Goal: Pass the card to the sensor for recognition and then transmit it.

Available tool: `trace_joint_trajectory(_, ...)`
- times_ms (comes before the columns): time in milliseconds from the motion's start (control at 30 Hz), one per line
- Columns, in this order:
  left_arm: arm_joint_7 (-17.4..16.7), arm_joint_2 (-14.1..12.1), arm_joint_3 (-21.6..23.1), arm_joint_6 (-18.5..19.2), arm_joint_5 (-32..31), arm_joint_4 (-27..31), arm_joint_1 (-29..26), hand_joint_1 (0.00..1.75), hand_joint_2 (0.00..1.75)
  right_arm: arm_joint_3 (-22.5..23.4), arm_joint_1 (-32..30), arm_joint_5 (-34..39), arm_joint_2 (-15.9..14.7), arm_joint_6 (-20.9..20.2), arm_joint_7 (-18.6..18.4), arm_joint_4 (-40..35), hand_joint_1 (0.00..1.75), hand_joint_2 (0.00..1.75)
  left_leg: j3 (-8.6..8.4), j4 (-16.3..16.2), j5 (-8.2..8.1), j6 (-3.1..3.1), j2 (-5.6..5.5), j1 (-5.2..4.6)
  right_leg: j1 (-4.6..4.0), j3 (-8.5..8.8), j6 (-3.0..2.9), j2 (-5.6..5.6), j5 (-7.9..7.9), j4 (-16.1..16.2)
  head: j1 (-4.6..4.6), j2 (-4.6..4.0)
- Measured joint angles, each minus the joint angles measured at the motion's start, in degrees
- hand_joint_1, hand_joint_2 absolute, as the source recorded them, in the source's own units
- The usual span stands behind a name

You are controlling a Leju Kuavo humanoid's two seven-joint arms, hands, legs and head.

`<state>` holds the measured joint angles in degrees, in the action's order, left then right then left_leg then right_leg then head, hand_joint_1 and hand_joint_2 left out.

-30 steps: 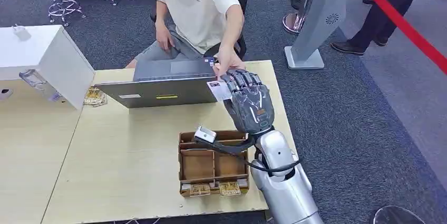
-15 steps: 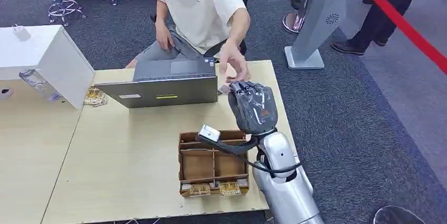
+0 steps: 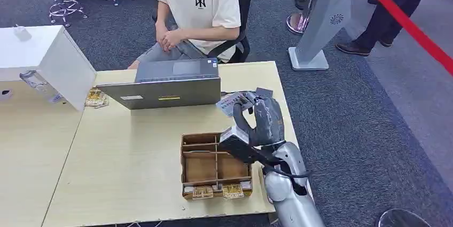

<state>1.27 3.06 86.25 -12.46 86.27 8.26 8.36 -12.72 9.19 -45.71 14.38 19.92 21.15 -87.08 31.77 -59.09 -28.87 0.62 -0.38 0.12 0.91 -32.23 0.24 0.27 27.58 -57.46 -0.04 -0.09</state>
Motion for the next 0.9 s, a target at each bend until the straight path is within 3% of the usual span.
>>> trace_joint_trajectory(167, 0.0, 0.0, -0.63, -0.33, 0.02, 0.0, -0.1, 0.0, 0.0, 4.07, -3.06, 13.81, 1.31, -11.74, 1.29, -4.5, 1.75, 1.75, 0.01, 0.0, 0.0, 0.0, 0.01, 0.0, 0.0, -0.02, 0.0, 0.01, 0.0, 0.0, 0.0, 0.0)
trace_joint_trajectory(367, 0.13, 0.0, -1.2, -0.55, 0.04, 0.0, -0.15, 0.0, 0.0, 6.97, -4.39, 17.3, 1.48, -15.75, 1.64, -6.66, 1.75, 1.75, -0.01, 0.0, 0.0, 0.0, 0.04, -0.01, 0.01, -0.02, 0.0, 0.02, -0.01, 0.0, 0.0, 0.0)
trace_joint_trajectory(533, 0.85, -0.11, -3.61, -0.96, 0.04, -0.02, -0.29, 0.0, 0.0, 9.68, -6.56, 24.61, 1.51, -23.89, 1.53, -7.3, 1.75, 1.75, -0.01, 0.0, 0.0, 0.0, 0.02, 0.0, 0.0, -0.01, 0.0, 0.01, 0.0, 0.0, -0.02, 0.0)
trace_joint_trajectory(700, 1.81, -0.54, -5.99, -1.0, 0.04, -0.02, -0.38, 0.0, 0.0, 13.02, -8.69, 27.35, 1.18, -29.29, 1.69, -7.08, 1.75, 1.75, 0.01, 0.0, -0.01, 0.0, 0.02, 0.0, 0.0, -0.02, 0.0, 0.01, 0.01, 0.0, -0.02, 0.0)
trace_joint_trajectory(900, 2.47, -1.44, -7.71, -1.18, 0.04, -0.02, -0.42, 0.0, 0.0, 16.39, -8.88, 31.52, -1.74, -35.32, 3.34, -3.41, 1.75, 1.75, 0.01, 0.0, -0.01, 0.0, 0.02, 0.0, 0.01, 0.0, 0.01, 0.01, 0.0, 0.01, 0.0, 0.0)
